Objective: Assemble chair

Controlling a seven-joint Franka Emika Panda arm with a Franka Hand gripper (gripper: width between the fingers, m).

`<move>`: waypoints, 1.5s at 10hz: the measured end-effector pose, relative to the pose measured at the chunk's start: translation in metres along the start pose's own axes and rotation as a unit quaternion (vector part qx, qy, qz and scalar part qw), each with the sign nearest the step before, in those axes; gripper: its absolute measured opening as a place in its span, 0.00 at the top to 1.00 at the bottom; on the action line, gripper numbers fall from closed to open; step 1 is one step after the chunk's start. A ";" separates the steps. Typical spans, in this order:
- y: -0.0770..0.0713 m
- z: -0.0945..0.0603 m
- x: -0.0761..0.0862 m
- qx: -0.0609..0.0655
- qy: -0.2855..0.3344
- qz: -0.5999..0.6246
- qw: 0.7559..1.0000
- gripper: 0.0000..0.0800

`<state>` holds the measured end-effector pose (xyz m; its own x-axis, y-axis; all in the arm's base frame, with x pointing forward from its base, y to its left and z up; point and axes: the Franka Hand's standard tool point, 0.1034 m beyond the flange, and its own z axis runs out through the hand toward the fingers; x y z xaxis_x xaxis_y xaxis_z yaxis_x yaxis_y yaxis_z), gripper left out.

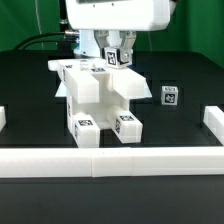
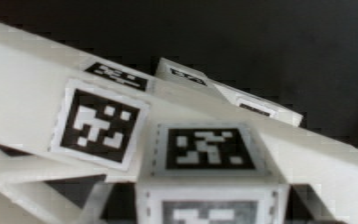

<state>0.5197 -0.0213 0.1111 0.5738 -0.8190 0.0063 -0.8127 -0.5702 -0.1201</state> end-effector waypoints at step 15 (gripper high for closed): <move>-0.007 0.000 -0.005 -0.007 -0.002 -0.438 0.899 0.19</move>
Offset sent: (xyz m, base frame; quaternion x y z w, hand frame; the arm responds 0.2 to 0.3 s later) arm 0.0094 0.0156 0.0068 -0.0230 0.0039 -0.1337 0.9907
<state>0.5223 -0.0129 0.1122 0.9946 -0.0547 0.0881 -0.0496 -0.9970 -0.0590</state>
